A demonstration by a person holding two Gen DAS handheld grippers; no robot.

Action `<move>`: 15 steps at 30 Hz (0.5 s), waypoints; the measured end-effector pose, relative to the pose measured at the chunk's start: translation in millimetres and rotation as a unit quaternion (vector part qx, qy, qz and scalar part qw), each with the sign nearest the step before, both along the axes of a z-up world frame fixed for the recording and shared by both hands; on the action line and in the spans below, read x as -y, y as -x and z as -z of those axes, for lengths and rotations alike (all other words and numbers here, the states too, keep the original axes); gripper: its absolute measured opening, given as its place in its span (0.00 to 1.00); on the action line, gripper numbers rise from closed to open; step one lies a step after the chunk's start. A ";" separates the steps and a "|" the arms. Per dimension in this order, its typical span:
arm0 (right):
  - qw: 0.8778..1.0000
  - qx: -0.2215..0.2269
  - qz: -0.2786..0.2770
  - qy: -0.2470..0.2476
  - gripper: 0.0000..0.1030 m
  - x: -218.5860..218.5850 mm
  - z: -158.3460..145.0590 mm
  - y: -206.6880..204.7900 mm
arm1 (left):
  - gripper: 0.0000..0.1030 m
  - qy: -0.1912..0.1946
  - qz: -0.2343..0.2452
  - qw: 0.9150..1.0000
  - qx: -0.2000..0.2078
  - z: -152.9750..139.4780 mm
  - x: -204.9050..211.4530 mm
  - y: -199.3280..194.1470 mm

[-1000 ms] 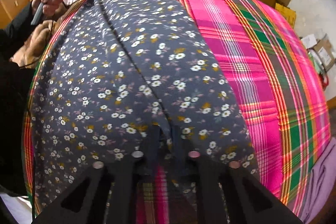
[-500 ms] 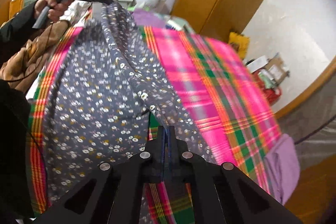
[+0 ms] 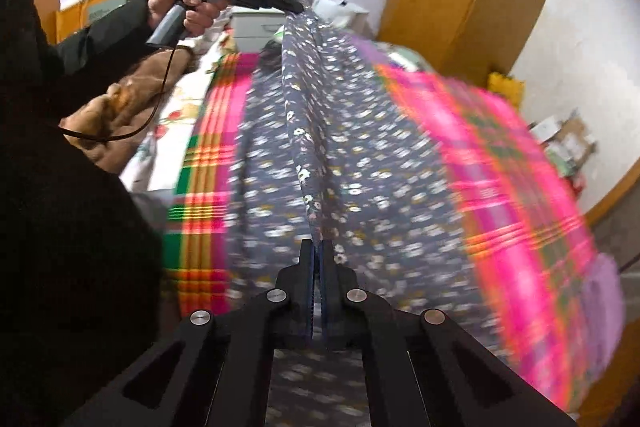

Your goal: Fold clothes

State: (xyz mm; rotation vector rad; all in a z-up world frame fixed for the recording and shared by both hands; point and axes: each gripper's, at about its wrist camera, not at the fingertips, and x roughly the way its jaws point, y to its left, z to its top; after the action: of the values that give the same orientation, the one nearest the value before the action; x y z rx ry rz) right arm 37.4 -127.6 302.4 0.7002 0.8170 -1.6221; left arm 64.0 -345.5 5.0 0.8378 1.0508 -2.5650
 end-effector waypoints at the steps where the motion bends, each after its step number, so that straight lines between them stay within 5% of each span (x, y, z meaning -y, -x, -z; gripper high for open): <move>1: 1.000 0.012 -0.001 -0.005 0.02 3.8 10.4 -1.4 | 0.04 -0.015 -0.006 1.000 0.014 16.3 5.2 -3.7; 6: 0.998 0.055 0.008 -0.027 0.02 12.8 40.1 1.4 | 0.04 -0.050 -0.011 0.998 0.042 58.5 14.0 -7.4; 15: 0.998 0.057 0.011 -0.003 0.02 11.7 19.4 -4.9 | 0.04 -0.015 -0.008 1.000 0.009 28.6 18.2 -10.6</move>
State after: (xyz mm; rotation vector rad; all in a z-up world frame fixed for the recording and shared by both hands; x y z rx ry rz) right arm 42.3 -139.3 282.9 0.8020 0.7338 -1.5844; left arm 74.7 -363.7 -23.6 0.8550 1.0883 -2.5309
